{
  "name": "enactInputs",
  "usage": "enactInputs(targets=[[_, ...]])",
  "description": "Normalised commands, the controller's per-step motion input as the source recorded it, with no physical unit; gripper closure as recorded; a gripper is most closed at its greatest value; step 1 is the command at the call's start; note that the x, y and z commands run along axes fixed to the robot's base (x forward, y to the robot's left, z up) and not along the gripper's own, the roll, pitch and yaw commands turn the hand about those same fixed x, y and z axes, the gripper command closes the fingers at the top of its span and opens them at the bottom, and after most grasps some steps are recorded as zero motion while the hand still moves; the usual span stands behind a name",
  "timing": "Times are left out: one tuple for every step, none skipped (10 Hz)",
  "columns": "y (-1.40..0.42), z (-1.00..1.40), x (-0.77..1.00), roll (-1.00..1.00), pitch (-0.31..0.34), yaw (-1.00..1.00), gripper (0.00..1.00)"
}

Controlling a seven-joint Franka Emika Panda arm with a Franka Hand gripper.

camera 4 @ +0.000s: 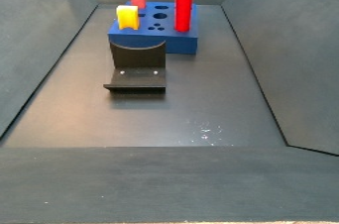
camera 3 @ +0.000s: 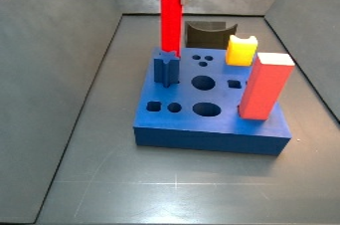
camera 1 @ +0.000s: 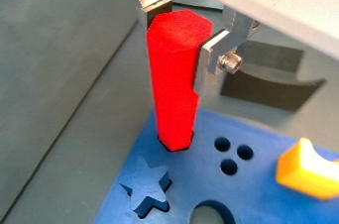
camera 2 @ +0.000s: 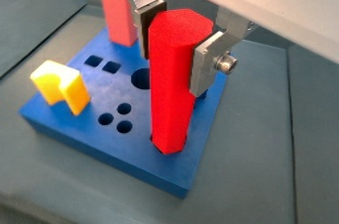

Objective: Pick up the hexagon object. Move up. Place the hexagon object on the fixture. Regrasp the hexagon object. Move to above the board. Insert the hexagon object.
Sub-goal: Insert the hexagon object.

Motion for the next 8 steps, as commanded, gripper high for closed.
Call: enactInputs(targets=[[0.0,-0.27,0.23,0.0,-0.014,-0.51,1.0],[0.0,-0.49,0.14,-0.07,-0.059,-0.46,1.0],[0.02,-0.56,0.05,-0.1,-0.049,-0.57,1.0],[0.14,-0.61,0.0,-0.1,-0.087,-0.44,1.0],[0.09,-0.52,0.09,-0.08,-0.071,-0.25,1.0],[0.14,-0.15,0.05,-0.22,-0.053,-0.12,1.0],[0.08,-0.01,0.09,-0.13,0.0,-0.09,1.0],[0.0,0.0,0.0,0.0,0.0,0.0,1.0]])
